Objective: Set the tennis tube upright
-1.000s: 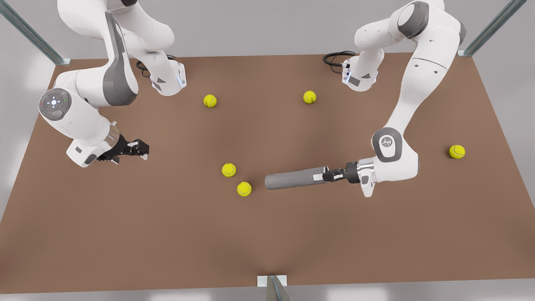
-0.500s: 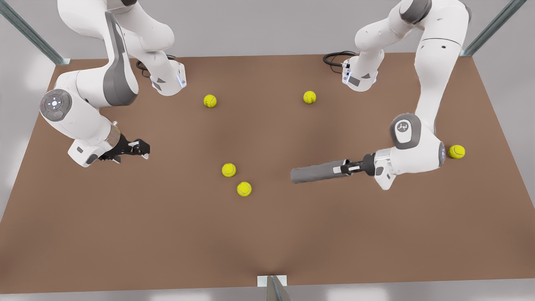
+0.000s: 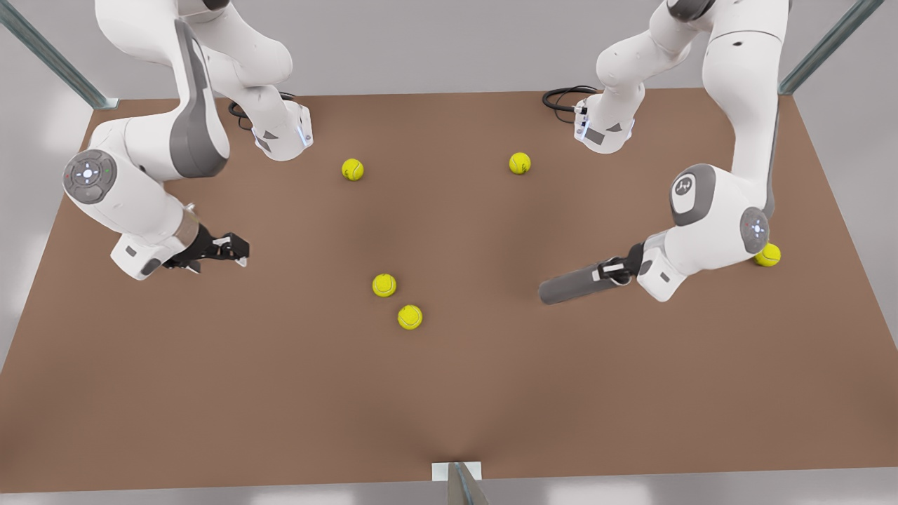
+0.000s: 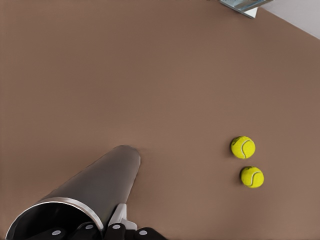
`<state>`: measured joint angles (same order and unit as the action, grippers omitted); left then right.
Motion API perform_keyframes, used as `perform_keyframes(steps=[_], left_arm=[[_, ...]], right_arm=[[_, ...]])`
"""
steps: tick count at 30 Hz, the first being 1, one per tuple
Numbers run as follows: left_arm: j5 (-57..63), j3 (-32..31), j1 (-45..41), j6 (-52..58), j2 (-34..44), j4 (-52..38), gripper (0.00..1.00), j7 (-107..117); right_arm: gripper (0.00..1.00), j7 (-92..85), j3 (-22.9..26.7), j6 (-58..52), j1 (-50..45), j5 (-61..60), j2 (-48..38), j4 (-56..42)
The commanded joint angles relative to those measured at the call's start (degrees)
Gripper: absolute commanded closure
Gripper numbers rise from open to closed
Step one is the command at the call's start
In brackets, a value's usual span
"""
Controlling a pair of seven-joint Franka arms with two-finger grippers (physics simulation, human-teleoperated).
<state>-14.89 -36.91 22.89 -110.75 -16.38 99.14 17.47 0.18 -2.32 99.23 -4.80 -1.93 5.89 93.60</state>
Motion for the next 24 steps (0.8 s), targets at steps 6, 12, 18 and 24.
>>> perform_keyframes(steps=[6,12,18,24], left_arm=[[12.07,-0.44,-0.39,2.37,0.12,-1.49,0.79,0.11],[19.54,-0.53,-0.65,2.73,-0.32,-1.67,0.79,1.07],[28.60,-0.53,-1.79,3.52,-1.81,-1.58,0.79,3.62],[32.03,-0.62,-2.49,3.26,-4.54,-1.93,0.79,5.82]], right_arm=[[0.00,0.00,-0.06,-0.35,-0.12,0.00,-0.27,0.00],[0.00,0.09,-0.06,-0.17,-0.12,0.00,-0.44,0.26],[0.00,0.09,-0.06,0.53,-0.29,0.00,-0.27,0.61],[0.00,0.17,-0.06,0.88,-0.47,0.09,-0.27,0.61]])
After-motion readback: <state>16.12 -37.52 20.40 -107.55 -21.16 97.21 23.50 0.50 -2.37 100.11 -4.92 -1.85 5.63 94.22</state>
